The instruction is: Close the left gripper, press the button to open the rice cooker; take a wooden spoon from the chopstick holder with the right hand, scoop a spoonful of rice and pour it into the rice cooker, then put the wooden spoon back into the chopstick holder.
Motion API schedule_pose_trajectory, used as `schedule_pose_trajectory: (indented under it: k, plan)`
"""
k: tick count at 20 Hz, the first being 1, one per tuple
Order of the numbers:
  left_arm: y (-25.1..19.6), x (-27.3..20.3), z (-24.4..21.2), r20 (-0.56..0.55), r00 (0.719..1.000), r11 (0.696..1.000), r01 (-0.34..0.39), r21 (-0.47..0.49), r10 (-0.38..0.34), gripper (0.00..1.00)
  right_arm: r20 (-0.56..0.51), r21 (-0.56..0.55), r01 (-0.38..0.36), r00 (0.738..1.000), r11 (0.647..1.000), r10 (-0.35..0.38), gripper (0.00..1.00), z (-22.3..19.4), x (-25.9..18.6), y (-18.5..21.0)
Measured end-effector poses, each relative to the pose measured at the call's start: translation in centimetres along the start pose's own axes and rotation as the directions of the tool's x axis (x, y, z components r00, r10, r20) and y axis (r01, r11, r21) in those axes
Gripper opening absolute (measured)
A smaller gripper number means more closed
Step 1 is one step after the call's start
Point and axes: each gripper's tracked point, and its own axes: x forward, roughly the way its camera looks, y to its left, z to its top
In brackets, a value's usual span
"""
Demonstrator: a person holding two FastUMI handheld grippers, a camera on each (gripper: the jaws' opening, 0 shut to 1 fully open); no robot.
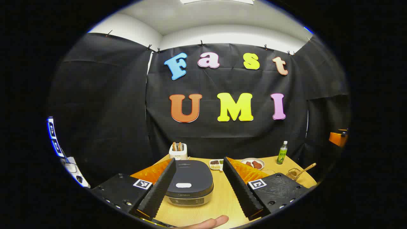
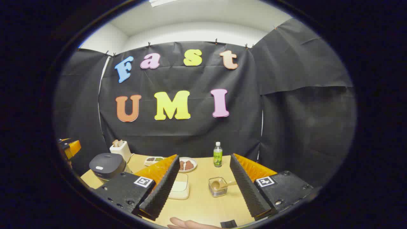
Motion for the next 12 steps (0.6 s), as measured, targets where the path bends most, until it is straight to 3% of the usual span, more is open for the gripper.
schedule_pose_trajectory:
  k: [5, 12]
  plan:
    - [1.13, 0.22, 0.10, 0.020, 0.999, 1.000, -0.028, 0.009, 0.028, 0.94, 0.008, -0.009, -0.002, 1.000, 1.000, 0.003, 1.00, -0.28, -0.11, 0.10]
    - [0.90, 0.47, 0.19, 0.049, 0.999, 1.000, 0.005, 0.009, -0.006, 0.94, 0.028, 0.002, -0.010, 1.000, 1.000, 0.010, 1.00, -0.40, 0.14, -0.36]
